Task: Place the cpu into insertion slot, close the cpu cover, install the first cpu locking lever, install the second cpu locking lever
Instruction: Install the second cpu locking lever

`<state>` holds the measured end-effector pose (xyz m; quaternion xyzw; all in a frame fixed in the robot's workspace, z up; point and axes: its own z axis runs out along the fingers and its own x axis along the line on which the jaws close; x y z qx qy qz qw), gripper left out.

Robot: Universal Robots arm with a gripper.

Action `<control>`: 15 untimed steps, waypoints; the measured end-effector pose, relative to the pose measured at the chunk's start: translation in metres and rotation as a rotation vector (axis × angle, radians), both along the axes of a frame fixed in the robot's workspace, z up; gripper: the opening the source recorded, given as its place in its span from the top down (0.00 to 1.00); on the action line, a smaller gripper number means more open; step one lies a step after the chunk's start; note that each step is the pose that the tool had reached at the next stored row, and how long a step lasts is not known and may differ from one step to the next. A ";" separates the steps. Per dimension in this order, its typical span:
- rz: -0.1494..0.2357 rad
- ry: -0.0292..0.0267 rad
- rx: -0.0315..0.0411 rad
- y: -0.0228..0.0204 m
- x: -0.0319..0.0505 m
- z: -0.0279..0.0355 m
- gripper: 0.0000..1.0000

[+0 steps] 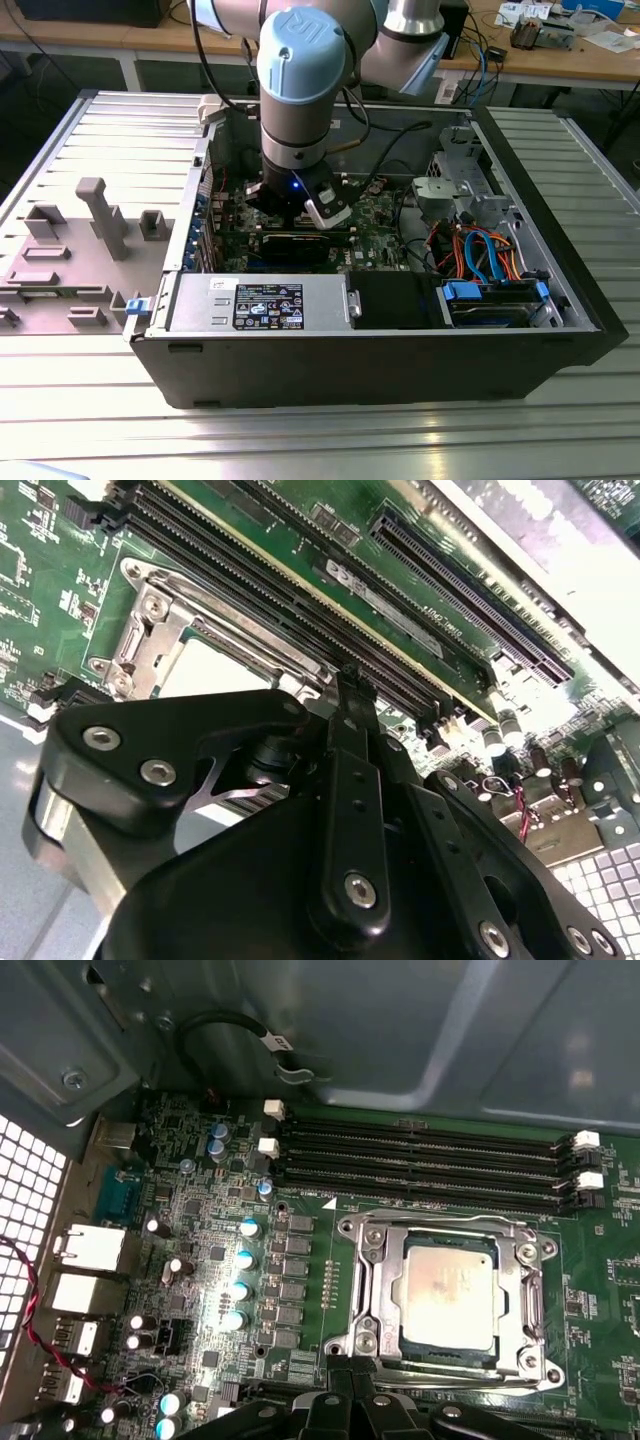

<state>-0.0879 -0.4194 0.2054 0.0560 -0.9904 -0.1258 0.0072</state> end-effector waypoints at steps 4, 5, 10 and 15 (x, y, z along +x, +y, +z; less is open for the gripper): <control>0.000 0.0000 0.0024 0.0001 -0.0006 -0.0002 0.89; 0.000 0.0000 0.0029 0.0002 -0.0006 -0.0004 0.89; 0.000 0.0000 0.0094 0.0007 -0.0009 -0.0031 0.89; 0.000 -0.0001 0.0142 0.0010 -0.0010 -0.0041 0.89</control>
